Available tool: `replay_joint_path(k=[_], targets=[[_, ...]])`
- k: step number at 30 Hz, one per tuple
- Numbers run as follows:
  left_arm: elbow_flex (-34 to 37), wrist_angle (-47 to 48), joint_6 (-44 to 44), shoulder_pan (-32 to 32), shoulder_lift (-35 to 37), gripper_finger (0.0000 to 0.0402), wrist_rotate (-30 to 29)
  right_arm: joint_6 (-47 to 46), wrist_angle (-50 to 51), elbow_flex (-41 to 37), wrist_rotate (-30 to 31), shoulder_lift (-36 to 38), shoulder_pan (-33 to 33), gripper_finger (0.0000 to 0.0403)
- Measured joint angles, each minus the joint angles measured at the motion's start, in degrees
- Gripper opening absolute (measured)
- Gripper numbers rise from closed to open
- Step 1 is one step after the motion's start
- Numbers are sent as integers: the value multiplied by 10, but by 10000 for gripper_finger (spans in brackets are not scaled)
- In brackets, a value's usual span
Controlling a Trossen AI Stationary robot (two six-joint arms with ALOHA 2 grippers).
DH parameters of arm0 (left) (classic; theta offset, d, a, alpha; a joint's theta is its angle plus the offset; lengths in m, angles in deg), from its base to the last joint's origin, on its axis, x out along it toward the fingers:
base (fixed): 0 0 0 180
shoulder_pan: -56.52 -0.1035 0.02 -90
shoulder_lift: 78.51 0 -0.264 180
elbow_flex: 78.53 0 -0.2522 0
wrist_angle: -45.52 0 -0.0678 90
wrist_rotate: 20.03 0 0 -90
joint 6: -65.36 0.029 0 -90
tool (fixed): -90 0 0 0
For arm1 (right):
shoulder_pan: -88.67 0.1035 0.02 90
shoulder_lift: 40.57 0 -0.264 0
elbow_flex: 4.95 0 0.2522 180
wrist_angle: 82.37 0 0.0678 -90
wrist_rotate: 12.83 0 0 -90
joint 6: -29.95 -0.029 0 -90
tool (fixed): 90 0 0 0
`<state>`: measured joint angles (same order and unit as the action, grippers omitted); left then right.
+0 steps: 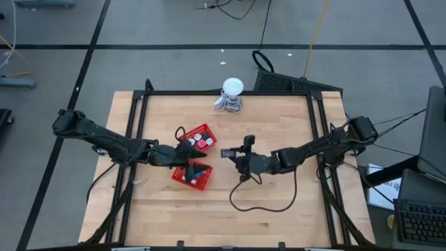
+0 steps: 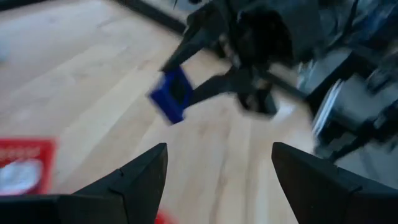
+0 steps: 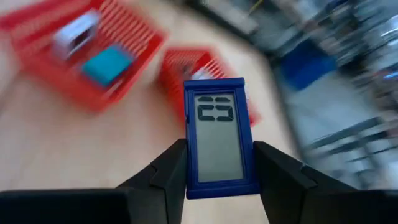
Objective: Pick & Place Office items
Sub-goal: Put the dark blue digital clock into the bottom red basket
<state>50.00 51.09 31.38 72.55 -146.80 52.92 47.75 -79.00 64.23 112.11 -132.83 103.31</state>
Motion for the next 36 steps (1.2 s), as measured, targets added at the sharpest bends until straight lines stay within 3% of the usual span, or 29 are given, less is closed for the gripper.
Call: replay_joint_path(k=[3, 9, 14, 22, 27, 36], targets=[[0, -61, -11, 0, -32, 285, -2, 59, -67, 0, 56, 1, 16, 145], [0, -162, 4, -4, -94, 285, -29, 102, -150, 1, 55, 1, 32, 145], [0, -223, 3, -21, -118, 285, -30, 104, -146, 1, 55, 1, 38, 145], [0, -233, -12, -43, -120, 278, -11, 92, -142, 1, 55, 1, 39, 145], [0, -232, -22, -45, -120, 230, -10, 93, -142, 1, 55, 1, 39, 145], [0, -236, -13, -44, -120, 101, -8, 77, -136, 1, 53, 1, 38, 145]])
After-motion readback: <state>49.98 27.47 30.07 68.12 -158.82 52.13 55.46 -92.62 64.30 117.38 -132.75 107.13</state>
